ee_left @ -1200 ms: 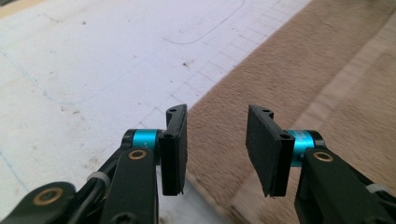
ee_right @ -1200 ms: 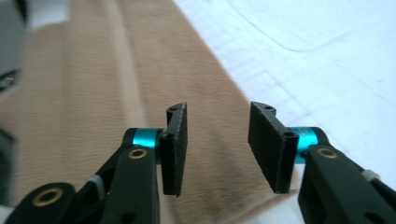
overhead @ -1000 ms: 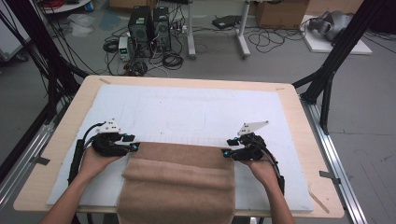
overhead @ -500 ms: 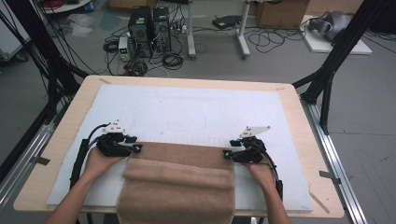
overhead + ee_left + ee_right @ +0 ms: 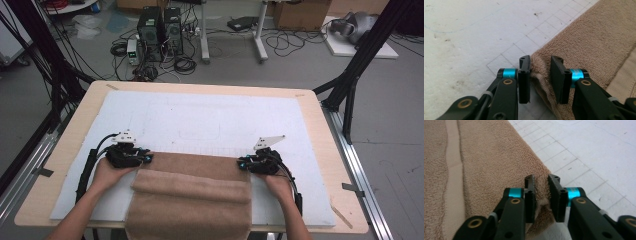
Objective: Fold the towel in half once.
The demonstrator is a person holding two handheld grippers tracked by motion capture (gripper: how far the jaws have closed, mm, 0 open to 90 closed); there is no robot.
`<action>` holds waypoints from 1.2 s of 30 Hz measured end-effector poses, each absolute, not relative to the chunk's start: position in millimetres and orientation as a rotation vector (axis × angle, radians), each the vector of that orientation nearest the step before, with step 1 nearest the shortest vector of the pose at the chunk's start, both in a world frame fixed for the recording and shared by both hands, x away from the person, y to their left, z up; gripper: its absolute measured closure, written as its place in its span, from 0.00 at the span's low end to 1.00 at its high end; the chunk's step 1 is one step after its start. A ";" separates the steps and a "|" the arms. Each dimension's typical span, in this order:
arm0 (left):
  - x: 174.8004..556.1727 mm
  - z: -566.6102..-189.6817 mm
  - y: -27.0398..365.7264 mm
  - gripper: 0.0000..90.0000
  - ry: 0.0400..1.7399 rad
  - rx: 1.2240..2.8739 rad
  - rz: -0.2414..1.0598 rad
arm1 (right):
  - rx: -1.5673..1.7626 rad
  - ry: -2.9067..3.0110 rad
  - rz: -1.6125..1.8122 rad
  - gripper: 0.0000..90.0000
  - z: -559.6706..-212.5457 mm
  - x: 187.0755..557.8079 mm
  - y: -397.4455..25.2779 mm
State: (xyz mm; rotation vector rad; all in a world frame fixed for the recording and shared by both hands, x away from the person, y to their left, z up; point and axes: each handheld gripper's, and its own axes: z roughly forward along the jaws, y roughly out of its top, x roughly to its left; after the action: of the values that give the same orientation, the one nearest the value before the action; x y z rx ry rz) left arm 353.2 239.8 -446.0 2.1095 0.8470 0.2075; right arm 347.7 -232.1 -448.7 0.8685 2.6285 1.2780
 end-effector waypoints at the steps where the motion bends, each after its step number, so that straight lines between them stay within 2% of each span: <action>1: 353.0 -445.7 239.5 0.85 0.846 2.112 0.208 | 0.864 2.629 1.277 0.90 -448.3 347.8 -232.0; 6: 352.0 -442.6 239.0 0.91 0.842 2.112 0.245 | 0.844 2.623 1.266 0.94 -443.6 350.8 -230.8; 14: 369.2 -416.1 241.9 0.92 0.898 1.971 0.348 | 0.843 2.577 1.260 0.94 -413.4 376.8 -226.8; 19: 398.7 -383.9 245.9 0.92 0.926 1.903 0.398 | 0.853 2.525 1.281 0.94 -381.2 410.1 -227.6; 25: 433.9 -332.2 239.6 0.92 0.884 1.915 0.502 | 0.858 2.479 1.257 0.94 -330.1 449.5 -227.5; 30: 453.3 -320.3 236.9 0.91 0.913 1.882 0.524 | 0.858 2.426 1.261 0.94 -301.2 470.3 -227.5; 31: 454.1 -323.2 235.3 0.90 0.919 1.891 0.519 | 0.876 2.430 1.252 0.91 -301.9 472.6 -226.3; 34: 454.5 -336.1 234.8 0.76 0.937 1.913 0.467 | 0.959 2.450 1.250 0.74 -319.7 478.2 -224.9; 36: 451.8 -347.2 236.4 0.70 0.946 1.920 0.426 | 0.978 2.478 1.250 0.67 -331.6 476.6 -224.5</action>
State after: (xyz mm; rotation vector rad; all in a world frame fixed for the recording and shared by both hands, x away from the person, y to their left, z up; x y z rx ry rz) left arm 451.8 236.4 -347.2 1.9205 0.9459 0.4261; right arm 476.6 -224.5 -331.6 0.9780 2.4782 1.2496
